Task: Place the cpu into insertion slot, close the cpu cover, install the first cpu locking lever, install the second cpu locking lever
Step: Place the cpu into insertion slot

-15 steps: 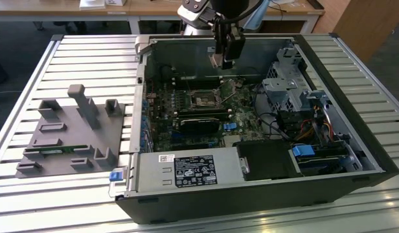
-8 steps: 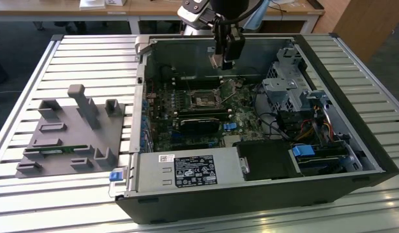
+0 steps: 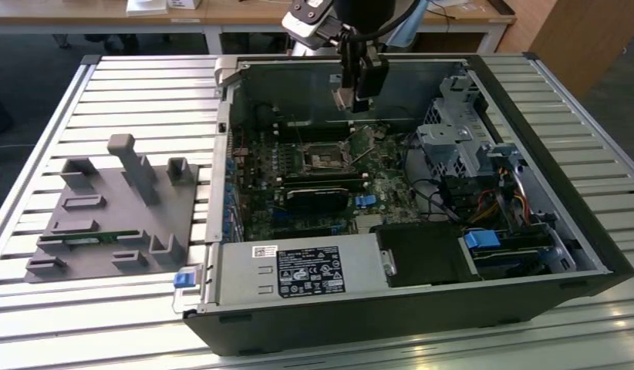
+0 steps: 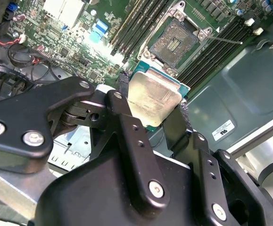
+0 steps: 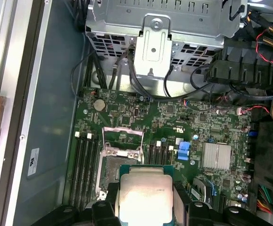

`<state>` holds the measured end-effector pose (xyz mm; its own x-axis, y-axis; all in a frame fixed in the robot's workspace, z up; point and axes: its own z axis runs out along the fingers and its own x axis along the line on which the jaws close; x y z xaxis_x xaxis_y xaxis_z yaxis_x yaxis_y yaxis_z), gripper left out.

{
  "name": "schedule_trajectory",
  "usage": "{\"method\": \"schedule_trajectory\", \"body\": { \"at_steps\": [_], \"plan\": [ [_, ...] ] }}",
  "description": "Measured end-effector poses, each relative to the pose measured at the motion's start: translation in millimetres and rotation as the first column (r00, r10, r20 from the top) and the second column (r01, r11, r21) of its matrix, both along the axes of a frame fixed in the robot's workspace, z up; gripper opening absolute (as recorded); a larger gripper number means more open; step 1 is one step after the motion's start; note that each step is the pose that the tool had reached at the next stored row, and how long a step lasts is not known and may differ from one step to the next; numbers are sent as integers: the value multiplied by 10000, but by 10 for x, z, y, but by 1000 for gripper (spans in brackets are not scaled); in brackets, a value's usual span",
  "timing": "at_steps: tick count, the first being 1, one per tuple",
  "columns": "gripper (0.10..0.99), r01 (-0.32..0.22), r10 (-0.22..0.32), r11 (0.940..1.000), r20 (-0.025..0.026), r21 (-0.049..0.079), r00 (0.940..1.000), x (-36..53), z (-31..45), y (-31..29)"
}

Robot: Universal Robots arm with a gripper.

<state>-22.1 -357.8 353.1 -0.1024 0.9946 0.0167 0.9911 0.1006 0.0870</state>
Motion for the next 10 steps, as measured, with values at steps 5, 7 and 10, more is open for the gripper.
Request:
{"method": "schedule_trajectory", "body": {
  "at_steps": [5,7,10],
  "plan": [
    [537,0,0,10000,0,0,10000,0,-15,0],
    [537,0,0,10000,0,0,10000,0,-17,0],
    [537,0,0,10000,0,0,10000,0,-51,0]
  ]
}}
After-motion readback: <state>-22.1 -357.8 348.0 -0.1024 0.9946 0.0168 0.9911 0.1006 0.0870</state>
